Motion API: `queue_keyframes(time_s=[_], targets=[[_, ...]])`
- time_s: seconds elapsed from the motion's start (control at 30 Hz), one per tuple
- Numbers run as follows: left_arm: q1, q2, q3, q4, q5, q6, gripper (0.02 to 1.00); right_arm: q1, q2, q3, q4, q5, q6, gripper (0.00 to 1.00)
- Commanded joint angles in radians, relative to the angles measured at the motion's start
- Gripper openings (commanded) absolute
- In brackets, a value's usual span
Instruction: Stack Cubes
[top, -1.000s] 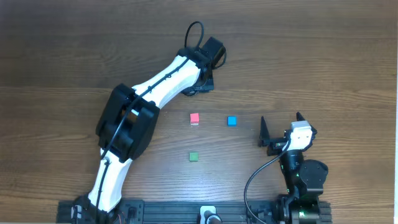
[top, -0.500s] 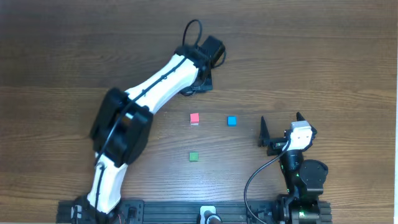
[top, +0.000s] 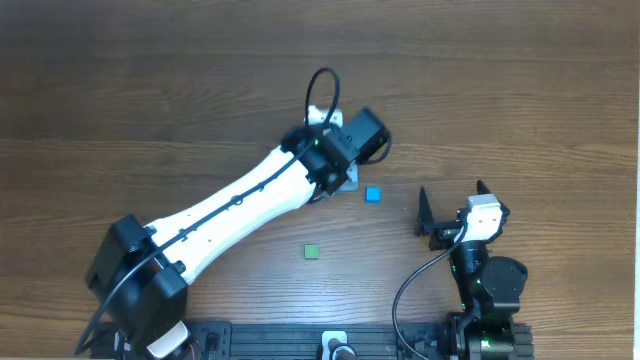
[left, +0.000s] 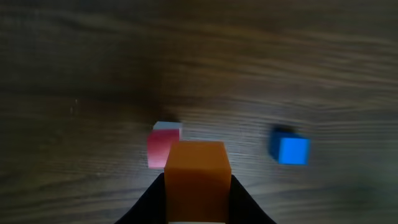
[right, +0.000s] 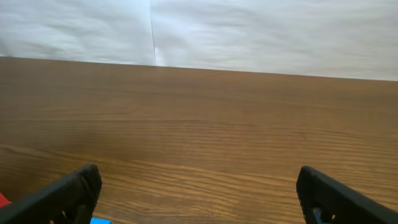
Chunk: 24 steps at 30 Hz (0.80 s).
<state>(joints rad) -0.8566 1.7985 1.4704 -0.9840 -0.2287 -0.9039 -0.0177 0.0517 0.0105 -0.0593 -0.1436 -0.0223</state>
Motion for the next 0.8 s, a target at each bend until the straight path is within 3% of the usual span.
queue_keyframes(time_s=[0.03,0.8], targets=[[0.008,-0.039,-0.108,0.027,0.0,-0.073,0.156,0.006,0.001,-0.005,-0.004,0.006,0.01,0.991],[0.041,0.02,-0.117,0.064,0.045,-0.064,0.152,0.006,0.001,-0.005,-0.005,0.006,0.01,0.991]])
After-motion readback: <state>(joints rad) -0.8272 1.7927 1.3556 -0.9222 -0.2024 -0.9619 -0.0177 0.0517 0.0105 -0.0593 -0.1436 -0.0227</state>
